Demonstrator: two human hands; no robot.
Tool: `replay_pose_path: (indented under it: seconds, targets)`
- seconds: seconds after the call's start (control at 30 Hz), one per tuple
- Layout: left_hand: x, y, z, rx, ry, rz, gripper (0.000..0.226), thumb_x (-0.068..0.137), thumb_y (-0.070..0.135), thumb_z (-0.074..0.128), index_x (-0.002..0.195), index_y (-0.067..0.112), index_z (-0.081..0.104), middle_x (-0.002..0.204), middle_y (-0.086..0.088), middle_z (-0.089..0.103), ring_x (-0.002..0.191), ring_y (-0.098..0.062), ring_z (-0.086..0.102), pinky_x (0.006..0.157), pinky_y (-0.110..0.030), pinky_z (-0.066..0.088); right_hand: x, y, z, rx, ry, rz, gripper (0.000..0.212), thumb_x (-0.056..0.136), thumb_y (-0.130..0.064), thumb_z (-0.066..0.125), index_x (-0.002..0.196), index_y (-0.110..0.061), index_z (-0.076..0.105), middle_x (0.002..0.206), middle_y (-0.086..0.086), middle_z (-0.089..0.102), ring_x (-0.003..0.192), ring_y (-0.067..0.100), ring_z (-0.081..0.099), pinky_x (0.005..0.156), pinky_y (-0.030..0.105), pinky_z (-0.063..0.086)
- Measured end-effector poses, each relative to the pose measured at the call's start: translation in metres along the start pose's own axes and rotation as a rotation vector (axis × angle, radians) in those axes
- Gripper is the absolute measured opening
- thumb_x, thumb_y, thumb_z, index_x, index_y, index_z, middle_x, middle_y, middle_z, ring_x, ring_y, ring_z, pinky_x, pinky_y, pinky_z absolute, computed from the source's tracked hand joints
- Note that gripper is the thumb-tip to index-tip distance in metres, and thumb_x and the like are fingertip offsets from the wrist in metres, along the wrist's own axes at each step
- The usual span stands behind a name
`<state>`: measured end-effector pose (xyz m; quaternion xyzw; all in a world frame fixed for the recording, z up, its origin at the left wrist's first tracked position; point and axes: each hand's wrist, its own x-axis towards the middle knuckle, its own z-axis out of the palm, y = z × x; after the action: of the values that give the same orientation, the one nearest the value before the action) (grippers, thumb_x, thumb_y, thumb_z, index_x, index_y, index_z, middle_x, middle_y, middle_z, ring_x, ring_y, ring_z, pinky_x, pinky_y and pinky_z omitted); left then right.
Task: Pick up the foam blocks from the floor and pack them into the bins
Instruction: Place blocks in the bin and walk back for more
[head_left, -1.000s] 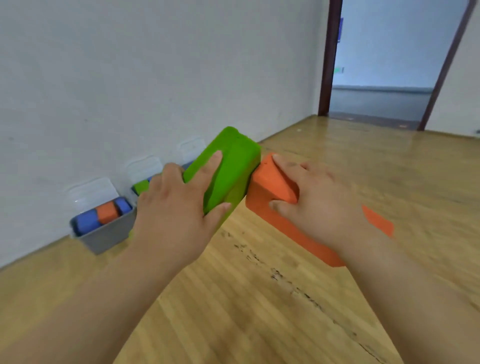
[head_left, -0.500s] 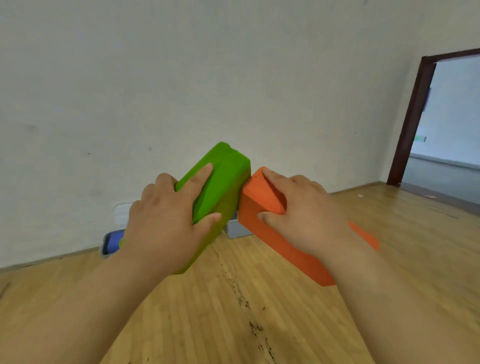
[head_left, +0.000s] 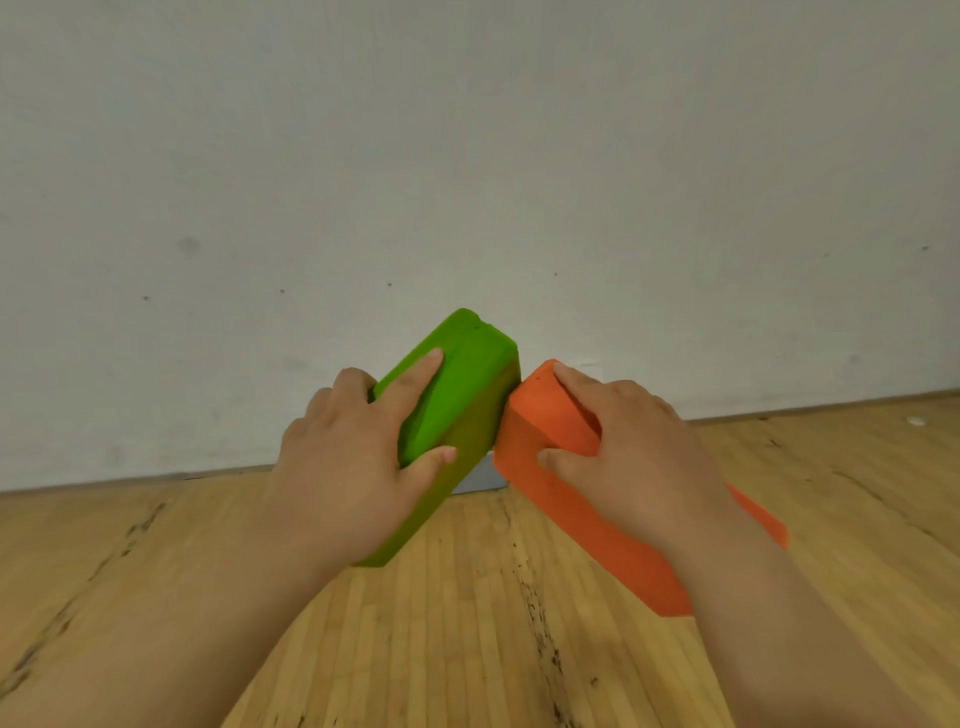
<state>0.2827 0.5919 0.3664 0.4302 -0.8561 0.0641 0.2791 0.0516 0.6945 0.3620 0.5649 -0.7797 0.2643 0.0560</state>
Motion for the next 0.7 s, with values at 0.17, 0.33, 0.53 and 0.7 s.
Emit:
replay_pose_path:
  seconds: [0.17,0.33,0.53,0.7]
  targets:
    - [0.079,-0.028,0.085,0.012,-0.051,0.003,0.082,0.085,0.079,0.034,0.155,0.057,-0.004,0.102,0.005,0.035,0.093,-0.016,0.043,0.081,-0.037,0.047,0.091,0.028,0.065,-0.018,-0.046,0.034,0.083,0.082,-0.062,0.062,0.152,-0.058,0.019,0.121,-0.006,0.054,0.117,0.025,0.053,0.094,0.042,0.048]
    - [0.194,-0.061,0.156,-0.044,-0.111,0.035,0.085,0.086,0.075,0.039,0.155,0.056,-0.005,0.105,0.004,0.034,0.098,-0.018,0.044,0.088,-0.04,0.047,0.206,0.049,0.107,-0.062,-0.059,0.082,0.083,0.085,-0.06,0.062,0.155,-0.054,0.017,0.126,-0.004,0.052,0.117,0.024,0.051,0.096,0.042,0.047]
    - [0.325,-0.068,0.241,-0.135,-0.176,0.121,0.083,0.088,0.076,0.042,0.155,0.057,-0.004,0.11,0.004,0.038,0.104,-0.018,0.047,0.091,-0.039,0.048,0.307,0.116,0.141,0.008,-0.041,0.214,0.085,0.085,-0.061,0.064,0.156,-0.054,0.018,0.134,-0.006,0.051,0.125,0.019,0.05,0.103,0.038,0.044]
    - [0.39,-0.057,0.338,-0.166,-0.253,0.083,0.082,0.087,0.078,0.036,0.155,0.057,-0.006,0.111,0.003,0.039,0.104,-0.02,0.049,0.089,-0.042,0.051,0.375,0.208,0.18,0.056,-0.049,0.295,0.085,0.088,-0.06,0.063,0.16,-0.045,0.019,0.152,-0.002,0.046,0.137,0.021,0.045,0.11,0.039,0.04]
